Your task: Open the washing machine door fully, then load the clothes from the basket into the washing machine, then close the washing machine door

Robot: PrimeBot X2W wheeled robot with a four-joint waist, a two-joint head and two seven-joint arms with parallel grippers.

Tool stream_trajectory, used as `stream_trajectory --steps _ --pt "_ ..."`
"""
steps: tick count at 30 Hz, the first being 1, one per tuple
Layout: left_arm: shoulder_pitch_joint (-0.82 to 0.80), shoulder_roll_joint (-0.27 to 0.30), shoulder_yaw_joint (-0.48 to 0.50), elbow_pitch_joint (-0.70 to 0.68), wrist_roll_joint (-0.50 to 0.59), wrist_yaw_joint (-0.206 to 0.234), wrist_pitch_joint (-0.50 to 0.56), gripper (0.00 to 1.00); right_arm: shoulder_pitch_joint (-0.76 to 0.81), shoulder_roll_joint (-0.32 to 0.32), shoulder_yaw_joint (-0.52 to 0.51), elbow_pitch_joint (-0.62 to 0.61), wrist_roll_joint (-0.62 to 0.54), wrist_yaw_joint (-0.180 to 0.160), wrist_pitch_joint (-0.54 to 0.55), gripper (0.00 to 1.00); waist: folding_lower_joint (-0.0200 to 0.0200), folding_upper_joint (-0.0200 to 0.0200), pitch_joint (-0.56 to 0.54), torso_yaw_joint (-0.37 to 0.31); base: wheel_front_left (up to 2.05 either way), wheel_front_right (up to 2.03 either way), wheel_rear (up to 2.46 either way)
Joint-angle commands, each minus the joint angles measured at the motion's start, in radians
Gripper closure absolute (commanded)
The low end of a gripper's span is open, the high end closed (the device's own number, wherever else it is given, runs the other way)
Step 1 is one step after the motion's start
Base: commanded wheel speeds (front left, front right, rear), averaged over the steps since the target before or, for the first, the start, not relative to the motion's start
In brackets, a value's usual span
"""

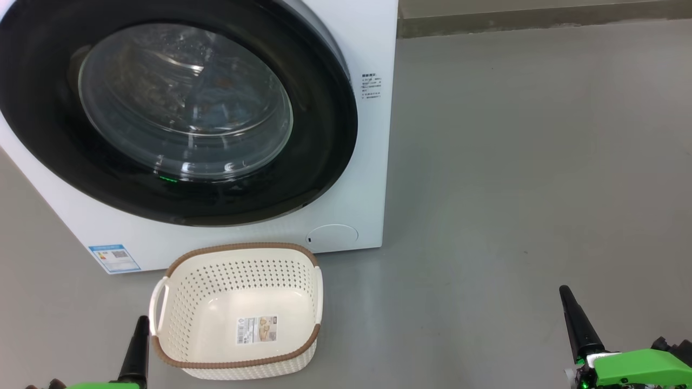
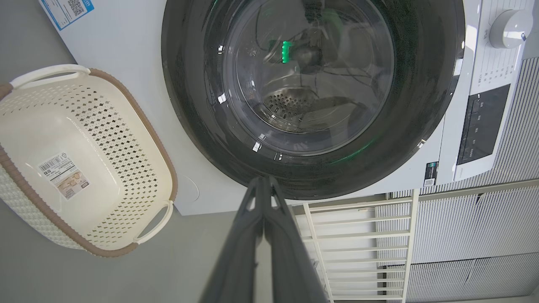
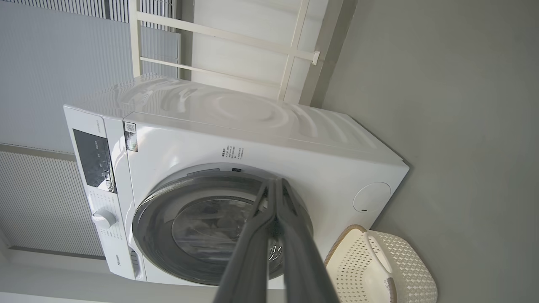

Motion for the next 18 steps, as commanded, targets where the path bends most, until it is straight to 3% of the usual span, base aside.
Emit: stream_trajectory --steps 1,18 --pt "-0.052 0.01 0.038 -0.015 -0.036 -0.018 0.009 1.0 -0.049 -0.013 0.017 -0.014 0.048 0.002 0.008 1.0 0.0 -0.0001 0.001 -0.001 0.0 0.0 0.0" --pt "-0.074 0.004 0.082 -0.002 -0.203 -0.038 0.051 1.0 -0.081 -0.014 0.008 0.025 0.221 0.002 0.034 1.0 0.0 -0.0001 0.009 -0.006 0.0 0.0 0.0"
